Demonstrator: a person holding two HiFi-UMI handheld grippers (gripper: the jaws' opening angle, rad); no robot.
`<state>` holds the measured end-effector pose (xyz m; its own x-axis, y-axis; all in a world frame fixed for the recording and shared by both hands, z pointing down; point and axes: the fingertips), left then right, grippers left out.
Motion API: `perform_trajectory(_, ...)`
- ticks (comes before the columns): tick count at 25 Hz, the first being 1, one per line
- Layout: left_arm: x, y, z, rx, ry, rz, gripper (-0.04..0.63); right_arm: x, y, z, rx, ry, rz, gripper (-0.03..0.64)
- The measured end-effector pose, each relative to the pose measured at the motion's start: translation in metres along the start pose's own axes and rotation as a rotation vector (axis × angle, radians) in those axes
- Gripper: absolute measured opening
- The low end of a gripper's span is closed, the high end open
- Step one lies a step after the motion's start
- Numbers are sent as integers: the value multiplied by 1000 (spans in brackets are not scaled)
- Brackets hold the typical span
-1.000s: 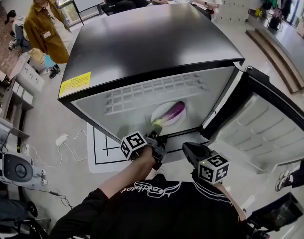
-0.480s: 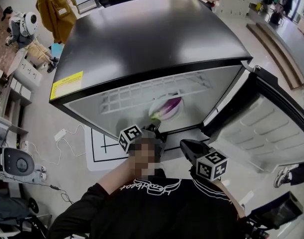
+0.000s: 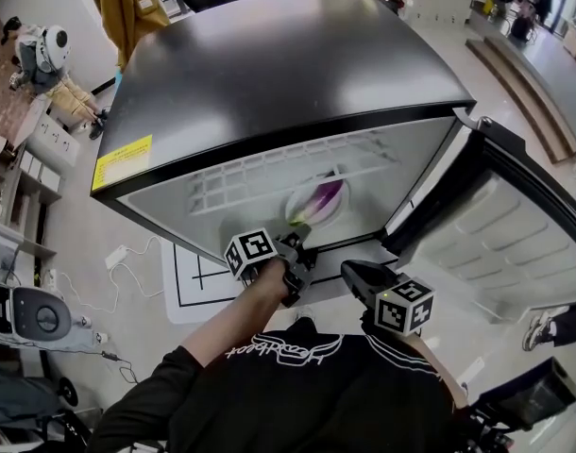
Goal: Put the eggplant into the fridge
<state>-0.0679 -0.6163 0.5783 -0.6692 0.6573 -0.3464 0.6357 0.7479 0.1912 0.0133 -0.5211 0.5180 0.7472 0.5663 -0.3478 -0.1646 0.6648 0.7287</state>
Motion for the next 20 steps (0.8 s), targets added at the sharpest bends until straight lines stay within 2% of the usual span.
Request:
perform_trajectory(7, -2, 13, 2, -251, -45, -149, 69, -1, 4, 0, 3, 4, -14, 6)
perform_trajectory(12, -1, 22, 6, -521, -81, -238, 84, -3, 6, -2, -10, -9, -20, 6)
perform_trajectory(15, 2, 24, 6, -666, -110, -276, 84, -3, 9, -1, -58, -28, -17, 6)
perform_trajectory(20, 9, 23, -1, -863, -186, -338, 89, -1, 12, 0, -83, -34, -15, 6)
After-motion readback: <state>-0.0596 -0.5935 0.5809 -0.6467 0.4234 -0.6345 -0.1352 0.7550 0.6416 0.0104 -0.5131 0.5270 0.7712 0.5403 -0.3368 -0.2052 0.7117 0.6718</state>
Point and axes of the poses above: the fingertips, and each gripper's own axes: x backward along the fingers, z to its right, y out of its underside, and after that the axes turned 6 degrees about -x, right-handed
